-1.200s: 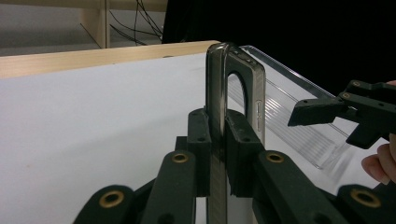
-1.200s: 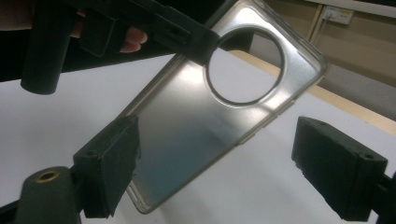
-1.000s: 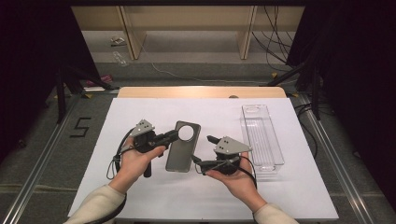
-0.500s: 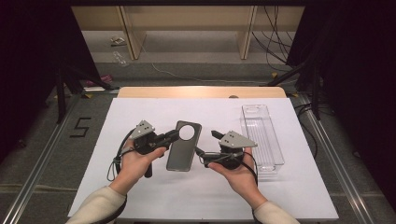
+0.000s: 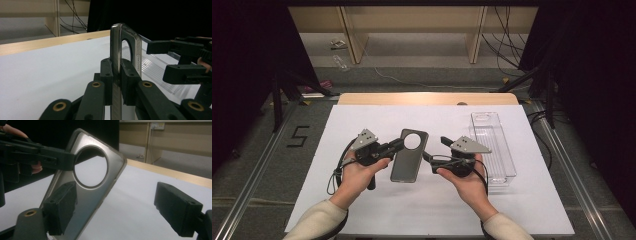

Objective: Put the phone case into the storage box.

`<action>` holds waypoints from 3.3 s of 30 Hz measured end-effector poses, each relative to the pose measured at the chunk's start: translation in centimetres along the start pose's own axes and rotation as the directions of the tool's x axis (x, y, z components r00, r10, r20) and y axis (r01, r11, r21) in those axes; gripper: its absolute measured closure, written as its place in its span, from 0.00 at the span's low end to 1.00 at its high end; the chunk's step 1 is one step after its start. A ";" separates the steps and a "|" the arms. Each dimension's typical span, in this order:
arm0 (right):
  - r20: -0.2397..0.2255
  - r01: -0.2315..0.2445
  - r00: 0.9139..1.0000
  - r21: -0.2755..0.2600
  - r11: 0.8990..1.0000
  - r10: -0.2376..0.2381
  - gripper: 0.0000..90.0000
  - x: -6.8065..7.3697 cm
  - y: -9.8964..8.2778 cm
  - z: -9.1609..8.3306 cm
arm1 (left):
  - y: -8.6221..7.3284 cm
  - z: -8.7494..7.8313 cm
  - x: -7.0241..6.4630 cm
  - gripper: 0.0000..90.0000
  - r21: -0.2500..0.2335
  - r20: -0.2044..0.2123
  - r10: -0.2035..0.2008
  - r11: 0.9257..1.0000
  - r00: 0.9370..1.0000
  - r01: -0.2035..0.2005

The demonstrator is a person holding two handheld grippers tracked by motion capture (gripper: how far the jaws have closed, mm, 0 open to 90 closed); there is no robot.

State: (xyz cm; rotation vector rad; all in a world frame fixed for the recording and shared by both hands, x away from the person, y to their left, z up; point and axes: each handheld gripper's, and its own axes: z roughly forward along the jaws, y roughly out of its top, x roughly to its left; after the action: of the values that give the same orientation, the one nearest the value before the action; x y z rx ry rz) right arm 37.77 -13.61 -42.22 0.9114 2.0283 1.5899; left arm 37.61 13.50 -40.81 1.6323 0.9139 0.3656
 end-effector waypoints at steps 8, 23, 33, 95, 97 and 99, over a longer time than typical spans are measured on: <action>0.001 -0.026 1.000 -0.018 0.999 0.026 0.26 -0.2 0.3 0.3 | 0.2 -0.1 0.1 0.90 -0.008 -0.006 -0.003 1.000 1.000 0.003; -0.006 -0.063 0.998 -0.027 0.998 0.063 0.35 -0.5 0.5 1.1 | 0.0 0.0 -0.1 0.90 -0.004 -0.004 0.000 1.000 1.000 0.000; 0.010 -0.092 0.996 -0.042 0.995 0.092 0.45 -0.8 0.6 1.3 | 0.0 0.0 -0.2 0.90 -0.004 -0.005 0.002 1.000 1.000 -0.002; -0.015 -0.200 0.980 -0.041 0.979 0.200 0.89 -0.8 0.5 1.4 | -0.3 0.3 -0.9 0.90 -0.016 0.005 0.035 0.999 0.999 -0.035; -0.015 -0.205 0.979 -0.041 0.978 0.204 0.90 -0.8 0.6 1.3 | -0.3 0.3 -0.9 0.90 -0.014 0.008 0.042 0.999 0.999 -0.042; -0.009 -0.202 0.979 -0.043 0.978 0.202 0.91 -0.8 0.7 1.2 | -0.3 0.4 -1.0 0.90 -0.013 0.011 0.042 0.999 0.999 -0.042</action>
State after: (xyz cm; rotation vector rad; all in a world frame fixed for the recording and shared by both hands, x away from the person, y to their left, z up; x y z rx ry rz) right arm 39.33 -13.28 -41.96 1.1284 1.9475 1.7356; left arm 37.10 12.52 -41.01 1.6422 0.8683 0.3900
